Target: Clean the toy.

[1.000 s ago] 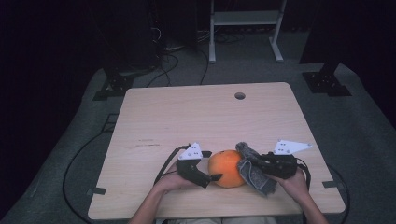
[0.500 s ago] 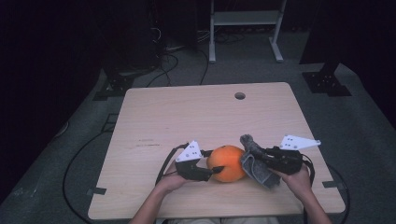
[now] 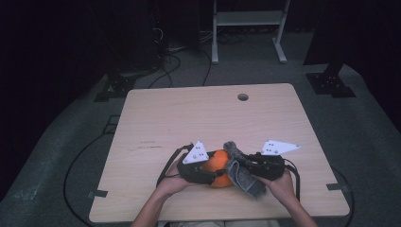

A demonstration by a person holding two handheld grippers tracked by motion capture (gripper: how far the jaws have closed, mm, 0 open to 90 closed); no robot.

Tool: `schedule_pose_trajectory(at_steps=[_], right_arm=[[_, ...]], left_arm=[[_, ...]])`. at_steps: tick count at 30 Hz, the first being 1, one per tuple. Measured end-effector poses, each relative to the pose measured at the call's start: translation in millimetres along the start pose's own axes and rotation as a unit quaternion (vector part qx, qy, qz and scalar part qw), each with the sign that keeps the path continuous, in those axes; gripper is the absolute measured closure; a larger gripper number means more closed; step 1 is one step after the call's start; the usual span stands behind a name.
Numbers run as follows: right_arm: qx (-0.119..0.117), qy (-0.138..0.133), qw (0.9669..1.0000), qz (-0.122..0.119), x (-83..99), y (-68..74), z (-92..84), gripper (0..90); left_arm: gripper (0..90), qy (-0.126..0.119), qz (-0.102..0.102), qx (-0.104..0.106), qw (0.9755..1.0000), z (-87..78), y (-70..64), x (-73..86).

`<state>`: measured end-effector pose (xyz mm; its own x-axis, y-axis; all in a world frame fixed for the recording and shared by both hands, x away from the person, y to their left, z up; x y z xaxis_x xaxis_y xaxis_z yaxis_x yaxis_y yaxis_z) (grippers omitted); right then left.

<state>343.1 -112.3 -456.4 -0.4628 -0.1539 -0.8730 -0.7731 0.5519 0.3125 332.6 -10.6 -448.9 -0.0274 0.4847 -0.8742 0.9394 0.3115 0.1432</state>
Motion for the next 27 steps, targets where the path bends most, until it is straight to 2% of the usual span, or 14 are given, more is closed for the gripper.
schedule_pose_trajectory(at_steps=[2,4,6,7,8,9,11,14,16,19,22,23,24,27], right_arm=[[-0.013,-0.008,0.9994,0.031,5.6,-5.6,1.0,78.8],[-0.003,-0.009,0.9996,0.028,4.4,-10.6,-3.1,78.7],[0.000,-0.011,0.9995,0.030,6.0,-14.0,-4.6,78.8],[0.000,-0.014,0.9994,0.032,6.8,-15.4,-4.4,78.7],[-0.002,-0.015,0.9993,0.033,7.1,-15.9,-4.1,78.7],[-0.004,-0.015,0.9994,0.031,7.3,-16.2,-3.5,78.7],[0.002,-0.013,0.9996,0.024,7.8,-17.1,-3.4,78.6],[0.023,-0.021,0.9995,0.002,2.7,-16.1,-10.7,78.8],[0.011,-0.036,0.9991,-0.019,-6.4,-4.6,-16.0,78.8],[0.015,-0.027,0.9982,-0.052,-9.9,4.7,-13.7,78.7],[0.002,-0.024,0.9993,-0.027,-3.6,-6.3,-13.4,78.7],[0.002,-0.026,0.9994,-0.021,-2.6,-8.9,-14.5,78.7],[0.003,-0.026,0.9994,-0.021,-2.1,-10.3,-15.7,78.7],[0.006,-0.026,0.9993,-0.026,-2.2,-9.7,-16.0,78.7]], left_arm=[[25.0,-0.026,0.006,0.014,0.9996,-3.5,1.8,-3.2],[15.7,-0.045,-0.006,0.016,0.9988,-9.1,7.6,-4.8],[9.3,-0.025,-0.009,-0.002,0.9997,-7.4,17.4,5.9],[7.7,-0.008,-0.011,-0.004,0.9999,-3.0,20.1,13.2],[5.6,-0.007,-0.019,0.004,0.9998,1.5,20.0,18.4],[6.4,-0.015,-0.029,0.017,0.9993,5.0,18.7,21.4],[13.7,-0.030,-0.029,0.026,0.9988,8.1,17.0,23.5],[29.4,-0.027,-0.030,-0.003,0.9992,9.9,18.7,22.4],[31.6,-0.023,-0.033,-0.015,0.9991,12.2,17.7,19.3],[31.1,-0.015,-0.028,-0.016,0.9994,14.0,12.5,14.4],[23.6,-0.017,-0.016,0.049,0.9985,9.8,-0.5,15.4],[21.7,-0.017,-0.002,0.054,0.9984,8.9,-2.1,17.1],[21.5,-0.017,0.006,0.048,0.9987,8.8,-1.4,17.9],[13.6,-0.010,-0.004,0.014,0.9998,14.0,7.9,18.6]])
Point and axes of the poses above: each handheld gripper's, and its own axes: z roughly forward along the jaws, x roughly out of its underside, y roughly to its left, the point moved 10 cm from there along z, roughly forward along the jaws, and after that the axes turned 9 degrees about z, right-handed, at the moved point
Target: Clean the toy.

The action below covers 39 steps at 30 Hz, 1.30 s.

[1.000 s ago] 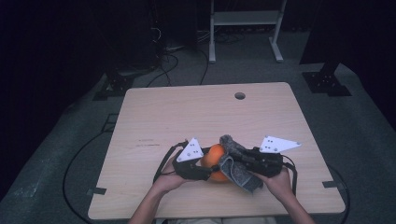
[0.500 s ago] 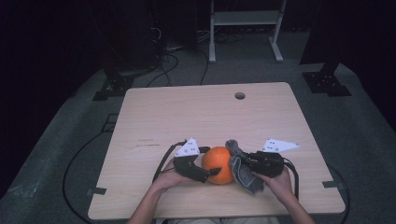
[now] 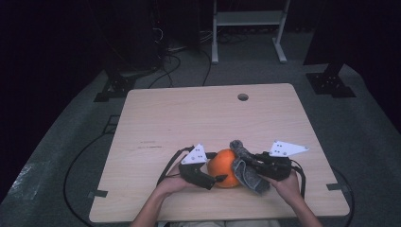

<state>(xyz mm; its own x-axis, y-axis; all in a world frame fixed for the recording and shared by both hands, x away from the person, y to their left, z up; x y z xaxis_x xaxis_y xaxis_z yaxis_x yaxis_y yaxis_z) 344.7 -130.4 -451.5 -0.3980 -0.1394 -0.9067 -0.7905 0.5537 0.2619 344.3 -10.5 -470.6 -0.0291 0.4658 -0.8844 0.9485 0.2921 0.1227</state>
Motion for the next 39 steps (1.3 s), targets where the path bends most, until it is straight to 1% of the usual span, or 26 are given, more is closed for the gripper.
schedule_pose_trajectory(at_steps=[1,3,4,5,6,7,10,12,14,15,16,17,18,20,21,22,23,25,26,28,29,30,32,34,37,39], right_arm=[[0.000,0.000,1.0000,0.000,0.0,0.0,0.3,78.7],[-0.001,0.000,1.0000,-0.002,0.1,-0.7,0.3,78.6],[0.000,0.001,1.0000,-0.001,0.4,-1.8,-0.1,78.7],[0.003,0.003,1.0000,-0.002,0.7,-3.5,-0.7,78.7],[0.006,0.004,1.0000,0.000,0.8,-5.3,-1.6,78.6],[0.008,0.003,1.0000,0.004,0.6,-6.8,-2.5,78.6],[0.013,0.004,0.9999,0.004,-2.1,-7.2,-5.5,78.7],[0.009,-0.001,0.9999,-0.009,-7.1,2.1,-7.6,78.9],[-0.005,-0.002,0.9994,-0.034,-12.7,19.5,-5.4,78.9],[0.000,0.002,0.9988,-0.050,-14.4,25.5,-2.7,78.9],[0.006,0.007,0.9980,-0.062,-15.2,28.2,-0.5,78.9],[0.005,0.008,0.9979,-0.064,-16.2,27.4,0.5,78.9],[0.001,0.007,0.9985,-0.055,-16.8,23.7,-0.1,78.9],[0.010,0.006,0.9993,-0.035,-15.0,10.1,-3.9,79.0],[0.020,0.008,0.9993,-0.031,-12.8,2.5,-6.4,79.0],[0.018,0.010,0.9995,-0.022,-10.4,-2.1,-9.0,78.9],[0.016,0.011,0.9997,-0.016,-7.7,-4.1,-11.2,78.9],[0.021,0.014,0.9995,-0.019,-3.7,-4.5,-13.6,78.9],[0.021,0.016,0.9995,-0.020,-3.8,-2.8,-14.1,79.0],[0.017,0.014,0.9989,-0.042,-8.4,9.1,-13.1,79.0],[-0.001,0.013,0.9985,-0.053,-11.0,20.2,-11.5,78.9],[-0.005,0.015,0.9977,-0.066,-12.3,28.9,-8.3,78.9],[0.006,0.027,0.9952,-0.093,-12.7,33.1,-3.0,78.9],[0.004,0.024,0.9972,-0.070,-13.8,23.6,-4.4,79.0],[0.028,0.024,0.9987,-0.036,-7.1,-3.4,-11.9,79.0],[0.032,0.029,0.9987,-0.028,-2.0,-7.9,-16.7,79.0]], left_arm=[[8.7,0.004,-0.011,0.000,0.9999,2.2,1.9,1.3],[7.7,-0.001,-0.025,0.013,0.9996,5.8,0.8,4.1],[12.5,-0.009,-0.021,0.011,0.9997,7.1,-0.4,4.7],[19.3,-0.011,-0.013,0.001,0.9999,7.9,-0.5,5.5],[27.3,-0.007,-0.014,-0.011,0.9998,8.5,0.9,5.2],[31.2,-0.003,-0.019,-0.016,0.9997,8.5,1.7,3.8],[35.4,0.003,-0.011,-0.030,0.9995,8.6,1.0,0.4],[36.4,0.005,-0.009,-0.032,0.9995,9.3,-0.9,-0.3],[37.2,0.005,0.000,-0.027,0.9996,12.3,-5.9,-2.0],[37.5,0.006,0.006,-0.024,0.9997,13.6,-9.4,-2.6],[37.8,0.006,0.010,-0.025,0.9996,13.8,-10.6,-2.9],[38.1,0.004,0.008,-0.023,0.9997,13.4,-11.6,-2.8],[38.4,0.001,0.007,-0.016,0.9998,13.1,-13.4,-2.5],[37.5,-0.001,0.019,-0.003,0.9998,12.7,-17.4,-2.8],[34.7,-0.007,0.019,0.003,0.9998,12.5,-19.0,-4.3],[29.5,-0.009,0.018,0.005,0.9998,12.5,-18.8,-5.1],[24.4,-0.011,0.016,0.002,0.9998,13.0,-16.9,-5.7],[16.0,-0.003,0.004,-0.002,1.0000,17.2,-13.7,-4.0],[15.0,-0.001,0.003,-0.002,1.0000,19.6,-14.1,-2.2],[22.6,-0.007,0.021,-0.004,0.9998,21.3,-17.4,-0.1],[25.7,-0.006,0.022,-0.003,0.9997,21.6,-18.8,0.2],[28.0,-0.001,0.024,-0.004,0.9997,21.0,-19.5,0.9],[31.1,0.002,0.025,-0.007,0.9997,18.4,-19.4,1.6],[33.2,-0.001,0.021,-0.008,0.9998,18.1,-18.9,1.1],[33.3,-0.001,0.018,-0.009,0.9998,19.1,-17.9,-0.3],[32.7,-0.001,0.019,-0.012,0.9997,20.2,-17.5,-0.6]])
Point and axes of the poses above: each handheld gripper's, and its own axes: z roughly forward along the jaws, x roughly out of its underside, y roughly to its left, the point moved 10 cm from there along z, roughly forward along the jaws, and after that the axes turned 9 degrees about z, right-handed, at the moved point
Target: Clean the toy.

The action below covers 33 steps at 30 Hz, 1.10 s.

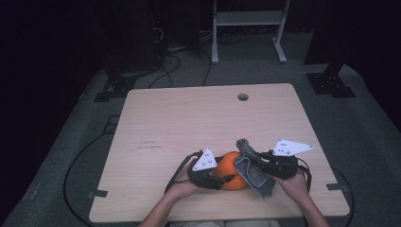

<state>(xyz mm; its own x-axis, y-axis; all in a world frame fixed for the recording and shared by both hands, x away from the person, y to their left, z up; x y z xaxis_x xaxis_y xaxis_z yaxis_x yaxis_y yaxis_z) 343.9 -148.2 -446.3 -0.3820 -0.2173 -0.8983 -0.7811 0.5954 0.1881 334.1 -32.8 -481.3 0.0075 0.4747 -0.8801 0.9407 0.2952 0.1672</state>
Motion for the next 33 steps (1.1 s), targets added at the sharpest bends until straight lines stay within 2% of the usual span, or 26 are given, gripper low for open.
schedule_pose_trajectory(at_steps=[3,5,7,10,13,16,18,19,20,21,22,23,25,26,27,28,29,30,31,32,33], right_arm=[[-0.014,-0.007,0.9998,-0.015,-6.9,14.6,-0.7,79.1],[-0.024,-0.008,0.9989,-0.039,-13.1,29.8,5.4,79.0],[-0.029,-0.006,0.9986,-0.044,-15.6,36.0,11.1,79.0],[-0.039,-0.011,0.9991,-0.013,-14.7,24.3,12.6,79.1],[-0.018,-0.010,0.9998,0.008,-8.8,3.0,6.6,79.1],[0.006,-0.004,0.9996,0.029,3.4,-14.7,-1.1,79.0],[0.010,-0.010,0.9995,0.029,3.7,-14.4,-5.0,79.1],[0.001,-0.018,0.9995,0.025,-0.2,-9.1,-6.4,79.0],[-0.019,-0.027,0.9993,0.019,-4.4,-1.5,-7.1,79.0],[-0.036,-0.032,0.9988,0.011,-6.8,5.7,-6.4,79.0],[-0.043,-0.029,0.9986,0.003,-6.3,9.8,-4.2,79.0],[-0.039,-0.023,0.9990,-0.004,-3.2,9.5,-0.9,78.9],[-0.027,-0.016,0.9995,0.006,2.6,0.8,2.6,78.9],[-0.006,-0.007,1.0000,0.002,5.5,-6.2,2.7,78.9],[0.007,-0.003,1.0000,0.005,7.2,-10.5,1.8,78.9],[0.007,-0.009,0.9999,0.010,6.4,-10.2,0.1,78.9],[0.002,-0.016,0.9998,0.007,4.1,-5.9,-1.6,78.9],[-0.008,-0.020,0.9998,-0.001,1.6,-0.1,-1.9,78.9],[-0.009,-0.017,0.9998,-0.007,0.8,4.0,-0.3,79.0],[-0.005,-0.011,0.9998,-0.014,1.8,4.4,2.5,78.9],[-0.008,-0.007,0.9999,-0.011,3.3,3.6,4.3,79.0]], left_arm=[[32.6,0.001,-0.005,-0.007,1.0000,2.3,1.4,-0.8],[33.2,0.004,-0.001,-0.008,1.0000,3.9,0.1,-0.3],[33.6,0.003,-0.006,-0.010,0.9999,3.6,-0.3,0.5],[34.7,0.000,-0.007,-0.011,0.9999,2.5,0.8,-0.2],[34.7,0.000,-0.010,-0.010,0.9999,2.9,1.6,-1.6],[34.5,-0.009,-0.027,-0.007,0.9996,2.2,4.3,-2.1],[34.4,-0.012,-0.035,-0.009,0.9993,1.8,7.3,-1.6],[34.3,-0.013,-0.043,-0.012,0.9989,1.2,9.8,-1.2],[34.1,-0.016,-0.055,-0.014,0.9983,0.5,12.7,-0.8],[34.0,-0.020,-0.069,-0.015,0.9973,-0.1,15.7,-0.1],[33.8,-0.022,-0.079,-0.015,0.9965,-1.3,18.4,1.2],[33.6,-0.024,-0.089,-0.015,0.9956,-1.9,20.3,2.4],[33.6,-0.031,-0.107,-0.017,0.9936,-2.1,23.7,3.7],[33.6,-0.034,-0.116,-0.018,0.9925,-2.3,25.2,3.8],[33.5,-0.035,-0.118,-0.020,0.9923,-2.5,26.2,4.0],[33.3,-0.034,-0.117,-0.022,0.9922,-2.5,26.1,3.8],[32.9,-0.035,-0.114,-0.023,0.9926,-2.2,25.2,3.1],[31.4,-0.033,-0.103,-0.022,0.9939,-1.9,22.9,2.3],[27.3,-0.031,-0.092,-0.017,0.9952,-2.1,20.3,1.5],[22.7,-0.031,-0.088,-0.004,0.9957,-2.5,17.7,0.8],[18.1,-0.028,-0.082,0.002,0.9962,-3.6,17.4,1.2]])
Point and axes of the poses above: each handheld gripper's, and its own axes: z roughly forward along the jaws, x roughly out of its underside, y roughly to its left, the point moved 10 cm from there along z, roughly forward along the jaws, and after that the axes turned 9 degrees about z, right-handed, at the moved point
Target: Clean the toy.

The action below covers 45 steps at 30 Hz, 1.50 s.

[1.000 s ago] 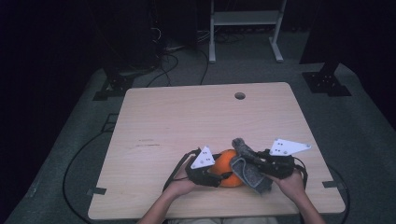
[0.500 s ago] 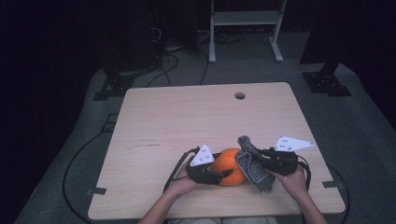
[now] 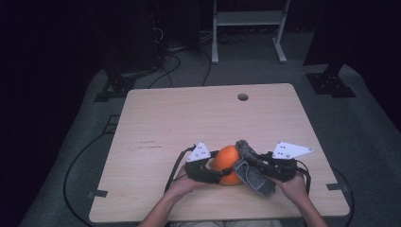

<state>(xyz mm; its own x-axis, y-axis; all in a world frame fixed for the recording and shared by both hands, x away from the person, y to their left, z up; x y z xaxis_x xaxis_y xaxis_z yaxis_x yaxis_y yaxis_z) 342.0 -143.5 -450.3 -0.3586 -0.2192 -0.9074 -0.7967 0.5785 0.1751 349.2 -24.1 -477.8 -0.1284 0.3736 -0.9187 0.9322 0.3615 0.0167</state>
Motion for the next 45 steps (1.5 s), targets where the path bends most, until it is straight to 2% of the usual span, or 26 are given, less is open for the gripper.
schedule_pose_trajectory(at_steps=[1,3,5,6,7,9,10,11,12,15,18,20,22,25,27,29,30,32,33,34,37,39,41,43,44,45], right_arm=[[-0.005,0.000,1.0000,0.004,0.9,-2.0,0.2,78.9],[0.007,0.005,0.9999,0.008,3.1,-9.3,-0.8,78.9],[0.011,0.005,0.9998,0.016,4.5,-12.5,-1.4,78.9],[0.017,0.004,0.9998,0.009,2.8,-11.1,-2.6,79.0],[0.019,0.000,0.9998,-0.001,-1.2,-6.9,-4.4,78.9],[-0.007,-0.019,0.9997,-0.011,-13.5,9.8,-6.1,79.0],[-0.015,-0.022,0.9994,-0.022,-18.1,18.4,-4.5,79.0],[-0.010,-0.013,0.9991,-0.039,-19.0,23.3,-1.0,79.0],[-0.006,-0.003,0.9987,-0.051,-17.5,24.4,2.6,79.0],[-0.035,-0.001,0.9991,-0.026,-11.5,18.4,1.8,79.0],[-0.043,0.005,0.9987,-0.026,-7.6,18.1,-3.8,79.0],[-0.044,0.008,0.9986,-0.029,-7.7,19.7,-4.1,79.0],[-0.039,0.010,0.9986,-0.033,-11.6,24.1,-3.2,79.0],[-0.036,0.008,0.9976,-0.058,-19.8,37.5,0.1,79.0],[-0.021,0.006,0.9975,-0.068,-22.4,34.4,1.0,79.0],[-0.010,-0.001,0.9990,-0.045,-23.0,20.1,-4.7,79.0],[0.009,0.000,0.9992,-0.039,-20.5,7.9,-7.2,79.0],[0.020,-0.002,0.9998,0.004,-13.0,-9.5,-10.9,79.0],[0.021,-0.011,0.9997,0.010,-13.1,-11.3,-12.3,79.0],[0.013,-0.022,0.9996,0.014,-16.6,-7.1,-12.8,79.0],[-0.016,-0.045,0.9989,-0.002,-32.3,14.6,-7.1,79.0],[-0.019,-0.041,0.9989,-0.012,-34.3,21.1,1.1,79.0],[-0.021,-0.041,0.9989,0.005,-30.0,15.6,6.4,79.0],[-0.008,-0.026,0.9994,0.019,-18.6,5.0,12.2,79.0],[-0.006,-0.015,0.9996,0.024,-11.7,1.0,15.5,79.0],[-0.005,-0.007,0.9996,0.027,-5.8,-1.4,18.1,79.0]], left_arm=[[15.7,0.000,0.009,-0.004,1.0000,-1.0,1.9,0.2],[13.6,0.000,0.018,-0.007,0.9998,0.5,4.1,1.0],[18.5,-0.004,0.028,-0.010,0.9995,3.2,2.5,2.0],[23.0,-0.005,0.038,-0.014,0.9992,4.0,1.1,2.4],[26.3,-0.006,0.043,-0.015,0.9989,5.2,-1.5,2.3],[29.9,-0.003,0.061,-0.016,0.9980,9.9,-9.5,0.7],[30.2,0.003,0.073,-0.014,0.9973,11.8,-14.0,-0.1],[29.9,0.007,0.081,-0.012,0.9966,12.3,-16.5,-0.8],[28.6,0.009,0.082,-0.007,0.9966,10.7,-17.0,-0.8],[19.8,0.000,0.064,0.035,0.9973,1.7,-15.3,-0.7],[10.5,0.004,0.069,0.023,0.9973,4.1,-10.8,0.4],[10.4,0.020,0.078,0.025,0.9964,11.6,-12.5,6.5],[22.6,0.016,0.094,0.010,0.9954,12.3,-13.6,5.0],[33.6,0.014,0.124,-0.010,0.9922,10.4,-18.7,-0.3],[38.7,0.002,0.125,-0.021,0.9920,6.2,-17.7,-6.8],[40.7,-0.004,0.125,-0.033,0.9916,0.2,-14.0,-13.7],[40.8,-0.004,0.127,-0.037,0.9911,-3.1,-12.1,-16.0],[40.8,0.001,0.136,-0.053,0.9893,-8.7,-8.9,-18.7],[41.0,0.008,0.142,-0.061,0.9879,-9.7,-7.8,-19.5],[41.0,0.012,0.145,-0.064,0.9872,-10.0,-7.2,-20.5],[41.0,0.019,0.149,-0.069,0.9863,-9.2,-7.4,-22.1],[41.0,0.020,0.152,-0.077,0.9852,-11.9,-5.7,-22.5],[40.7,0.022,0.153,-0.084,0.9844,-14.6,-2.0,-19.1],[38.3,0.039,0.159,-0.084,0.9830,-13.2,0.5,-10.1],[36.0,0.043,0.151,-0.071,0.9851,-11.5,-0.4,-5.7],[32.7,0.042,0.136,-0.049,0.9886,-10.8,-2.1,-3.7]])
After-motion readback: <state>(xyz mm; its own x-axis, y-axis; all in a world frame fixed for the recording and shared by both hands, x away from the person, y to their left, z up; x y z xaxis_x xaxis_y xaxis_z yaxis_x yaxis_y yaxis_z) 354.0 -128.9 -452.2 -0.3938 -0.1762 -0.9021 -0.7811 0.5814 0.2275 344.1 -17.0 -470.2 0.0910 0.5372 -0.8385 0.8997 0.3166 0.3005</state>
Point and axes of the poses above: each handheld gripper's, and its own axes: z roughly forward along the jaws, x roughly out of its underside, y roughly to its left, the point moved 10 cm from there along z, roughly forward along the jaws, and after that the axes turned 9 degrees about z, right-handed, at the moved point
